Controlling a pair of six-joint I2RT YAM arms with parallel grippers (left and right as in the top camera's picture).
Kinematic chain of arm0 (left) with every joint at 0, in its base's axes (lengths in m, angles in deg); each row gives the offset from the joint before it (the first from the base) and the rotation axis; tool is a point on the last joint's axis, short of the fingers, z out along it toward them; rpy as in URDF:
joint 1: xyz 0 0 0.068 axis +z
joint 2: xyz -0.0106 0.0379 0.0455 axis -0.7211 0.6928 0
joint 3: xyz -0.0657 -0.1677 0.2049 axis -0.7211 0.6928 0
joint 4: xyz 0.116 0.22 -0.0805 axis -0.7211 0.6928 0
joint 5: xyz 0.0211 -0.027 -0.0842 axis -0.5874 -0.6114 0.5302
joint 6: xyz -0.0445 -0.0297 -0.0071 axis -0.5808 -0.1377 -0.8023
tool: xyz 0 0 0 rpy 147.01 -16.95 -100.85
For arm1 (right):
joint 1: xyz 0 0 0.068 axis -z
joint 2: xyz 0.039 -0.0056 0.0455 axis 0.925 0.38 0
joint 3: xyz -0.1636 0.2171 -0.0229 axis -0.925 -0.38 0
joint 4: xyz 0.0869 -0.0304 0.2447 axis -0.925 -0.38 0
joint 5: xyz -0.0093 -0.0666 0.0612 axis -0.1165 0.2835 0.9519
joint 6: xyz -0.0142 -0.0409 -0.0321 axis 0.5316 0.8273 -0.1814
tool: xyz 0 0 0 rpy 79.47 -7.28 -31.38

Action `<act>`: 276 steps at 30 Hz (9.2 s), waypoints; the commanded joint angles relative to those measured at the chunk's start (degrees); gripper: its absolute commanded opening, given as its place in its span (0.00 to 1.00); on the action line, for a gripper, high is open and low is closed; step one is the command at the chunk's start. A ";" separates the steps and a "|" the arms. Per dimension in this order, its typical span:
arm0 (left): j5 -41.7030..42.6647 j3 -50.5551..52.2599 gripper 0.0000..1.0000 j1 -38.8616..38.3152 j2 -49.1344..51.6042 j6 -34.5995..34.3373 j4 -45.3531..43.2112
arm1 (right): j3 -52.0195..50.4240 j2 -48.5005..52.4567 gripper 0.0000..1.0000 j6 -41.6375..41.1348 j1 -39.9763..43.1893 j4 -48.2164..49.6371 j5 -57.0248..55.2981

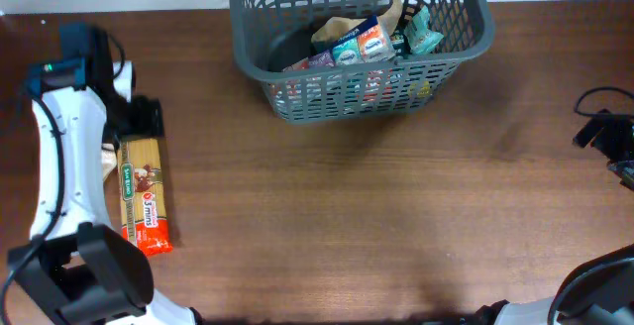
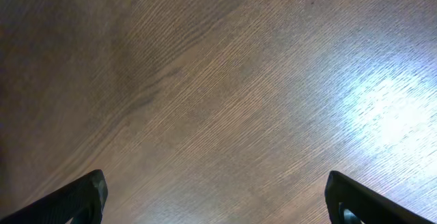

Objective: Pack container
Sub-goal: 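Move left gripper down to the San Remo spaghetti pack, then close left gripper on the spaghetti pack and lift it, then carry the spaghetti pack with left gripper into the basket and release, then move left gripper to the beige translucent bag and grasp it, then lift the beige bag with left gripper and drop it into basket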

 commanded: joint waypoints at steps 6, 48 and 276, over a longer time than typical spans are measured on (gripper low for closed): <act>0.42 13.49 0.87 3.82 -0.37 -2.69 -6.73 | -0.28 0.20 0.99 -0.44 0.11 -0.04 0.11; 6.03 21.66 0.83 9.77 12.46 2.82 -20.11 | -0.28 0.20 0.99 -0.44 0.11 -0.04 0.09; -0.81 -65.26 0.02 -30.99 19.69 47.63 -0.81 | -0.28 0.20 0.99 -0.44 0.11 -0.04 0.09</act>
